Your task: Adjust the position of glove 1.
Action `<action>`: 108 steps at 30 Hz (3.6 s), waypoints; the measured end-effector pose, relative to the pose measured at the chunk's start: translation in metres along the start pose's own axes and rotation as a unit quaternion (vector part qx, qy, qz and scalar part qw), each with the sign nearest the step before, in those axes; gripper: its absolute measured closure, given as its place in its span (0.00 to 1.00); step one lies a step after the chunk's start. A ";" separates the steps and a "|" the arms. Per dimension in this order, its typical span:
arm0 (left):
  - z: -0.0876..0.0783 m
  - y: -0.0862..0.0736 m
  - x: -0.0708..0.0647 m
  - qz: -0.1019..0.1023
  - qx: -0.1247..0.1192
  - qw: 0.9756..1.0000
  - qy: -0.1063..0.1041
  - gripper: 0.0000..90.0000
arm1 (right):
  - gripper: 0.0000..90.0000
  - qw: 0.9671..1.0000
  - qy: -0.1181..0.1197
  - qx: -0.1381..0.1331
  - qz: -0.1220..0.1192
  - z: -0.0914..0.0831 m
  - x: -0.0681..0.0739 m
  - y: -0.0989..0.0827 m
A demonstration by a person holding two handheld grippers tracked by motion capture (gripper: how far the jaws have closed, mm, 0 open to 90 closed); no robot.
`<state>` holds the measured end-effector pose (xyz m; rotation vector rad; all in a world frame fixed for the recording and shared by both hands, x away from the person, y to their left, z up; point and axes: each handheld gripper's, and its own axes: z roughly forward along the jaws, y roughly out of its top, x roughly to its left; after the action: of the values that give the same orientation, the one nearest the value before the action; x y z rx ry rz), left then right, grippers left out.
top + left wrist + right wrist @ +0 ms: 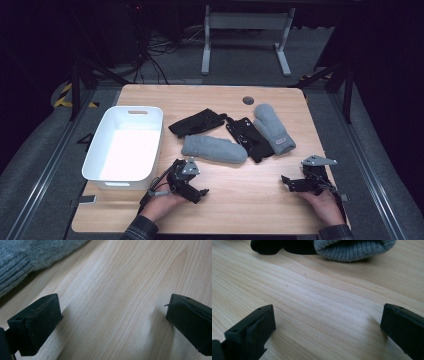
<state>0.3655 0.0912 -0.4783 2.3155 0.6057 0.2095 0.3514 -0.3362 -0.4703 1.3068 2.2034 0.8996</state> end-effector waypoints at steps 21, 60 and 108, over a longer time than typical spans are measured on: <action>-0.024 0.032 0.005 -0.034 0.002 0.999 0.000 0.99 | 0.00 1.000 0.003 0.000 -0.002 0.000 0.000 0.000; 0.000 0.062 0.055 -0.111 0.052 0.989 0.086 1.00 | 0.00 1.000 0.004 0.000 -0.002 0.000 0.000 0.000; -0.006 0.053 0.048 -0.132 0.070 0.987 0.053 1.00 | 0.00 1.000 0.004 0.000 -0.003 0.000 0.000 0.000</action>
<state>0.4247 0.0852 -0.4386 2.3386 1.0002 0.1689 0.3517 -0.3360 -0.4703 1.2990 2.2111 0.9050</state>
